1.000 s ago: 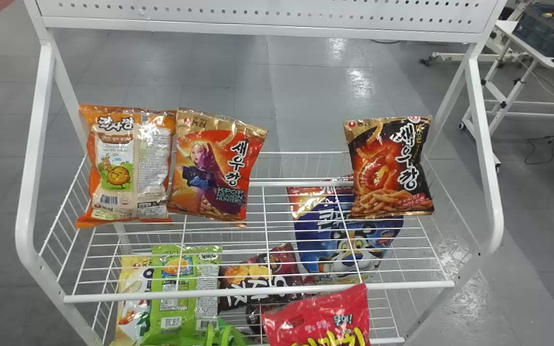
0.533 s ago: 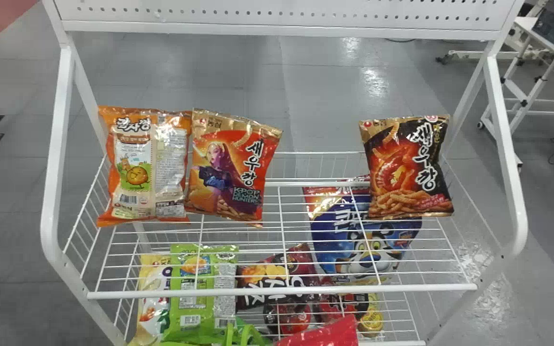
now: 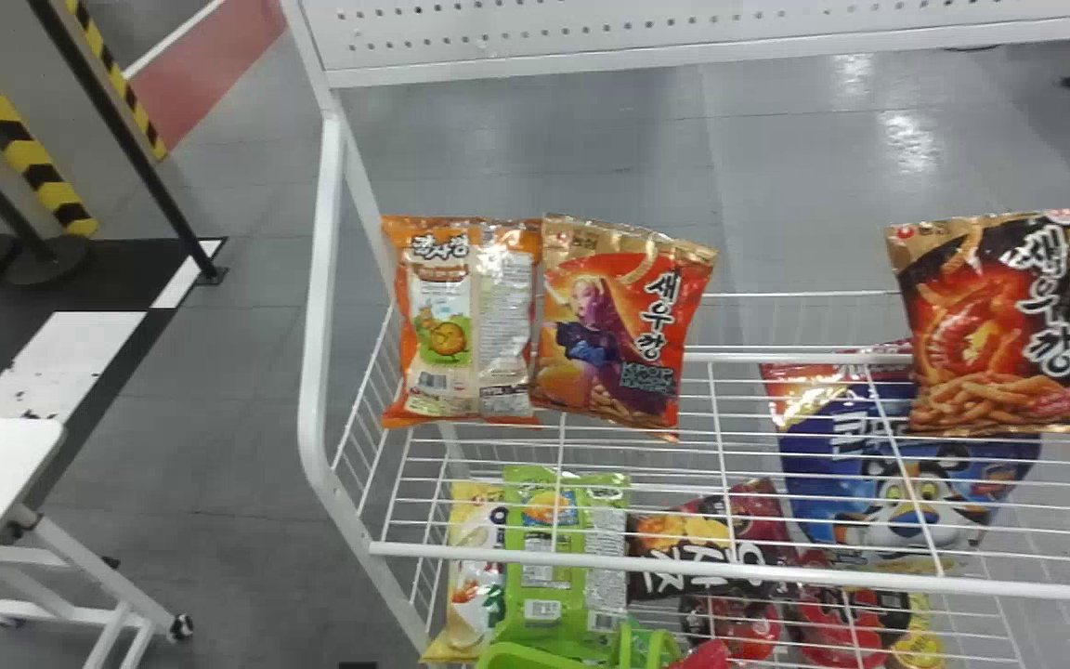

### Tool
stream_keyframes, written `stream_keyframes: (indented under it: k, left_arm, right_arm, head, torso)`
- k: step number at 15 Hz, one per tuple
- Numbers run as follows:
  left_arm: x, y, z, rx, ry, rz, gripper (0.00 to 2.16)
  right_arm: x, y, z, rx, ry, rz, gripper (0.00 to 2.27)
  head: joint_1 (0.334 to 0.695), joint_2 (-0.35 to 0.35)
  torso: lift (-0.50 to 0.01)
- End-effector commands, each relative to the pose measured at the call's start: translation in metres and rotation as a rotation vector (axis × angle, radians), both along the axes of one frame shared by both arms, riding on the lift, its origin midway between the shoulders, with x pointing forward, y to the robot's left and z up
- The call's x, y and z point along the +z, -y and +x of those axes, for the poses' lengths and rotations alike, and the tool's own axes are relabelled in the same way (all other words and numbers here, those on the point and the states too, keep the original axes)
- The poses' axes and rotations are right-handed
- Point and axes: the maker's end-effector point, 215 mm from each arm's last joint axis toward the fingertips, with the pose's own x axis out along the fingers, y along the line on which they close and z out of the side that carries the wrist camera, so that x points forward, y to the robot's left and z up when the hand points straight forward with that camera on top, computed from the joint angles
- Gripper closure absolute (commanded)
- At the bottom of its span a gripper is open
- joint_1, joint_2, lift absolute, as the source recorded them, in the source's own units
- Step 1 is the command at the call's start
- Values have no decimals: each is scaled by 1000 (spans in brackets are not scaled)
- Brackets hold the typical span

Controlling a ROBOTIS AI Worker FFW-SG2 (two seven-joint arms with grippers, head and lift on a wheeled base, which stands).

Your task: Hold basket handle with left hand then pick Jagalchi snack with right hand and place into basket

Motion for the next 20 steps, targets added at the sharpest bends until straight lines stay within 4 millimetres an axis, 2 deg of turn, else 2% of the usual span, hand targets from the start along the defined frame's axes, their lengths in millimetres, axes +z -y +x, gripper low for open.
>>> stream_keyframes:
  k: [1, 4, 6, 9, 11, 14, 15, 16, 17, 18, 20]
  left_arm:
    - [1, 0, 0, -2, 1, 1, 1713]
    - [0, 1, 1, -5, 4, 6, 1713]
    - [1, 0, 2, -6, 6, 6, 1713]
    - [0, 2, 2, -10, 5, 8, 1713]
    - [1, 4, 2, -13, 6, 7, 1713]
    - [1, 4, 2, -15, 6, 5, 1713]
    - [2, 5, 1, -17, 6, 3, 1713]
    - [1, 6, 0, -20, 0, 1, 1713]
    - [2, 7, 0, -20, 5, 0, 1713]
    - [2, 8, -1, -27, 1, -1, 1713]
    - [3, 10, -2, -32, 0, -3, 1717]
  right_arm:
    - [0, -18, 14, 7, 26, 20, 1885]
    - [-17, -26, 18, 17, 0, 15, 1885]
    - [-35, -22, 13, 30, -46, -14, 1885]
    - [-52, -24, 4, 53, -98, -31, 1868]
    - [-63, -27, -4, 89, -156, -21, 1268]
    - [-69, -32, -6, 101, -177, 1, 1214]
    - [-70, -33, -3, 102, -172, 7, 1008]
    - [-65, -37, 4, 99, -136, 40, 529]
    - [-64, -38, 8, 99, -120, 51, 275]
    - [-72, -35, 15, 96, -118, 35, 151]
    - [-84, -25, 22, 77, -131, 22, 124]
  head:
    - [695, 257]
    - [695, 312]
    - [695, 324]
    - [695, 325]
    - [695, 331]
    - [695, 350]
    - [695, 350]
    - [695, 350]
    - [695, 350]
    - [695, 350]
    - [695, 349]
  torso:
    - [-10]
    - [-10]
    - [-10]
    - [-10]
    - [-10]
    - [-10]
    - [-10]
    - [-10]
    - [-10]
    - [-10]
    - [-10]
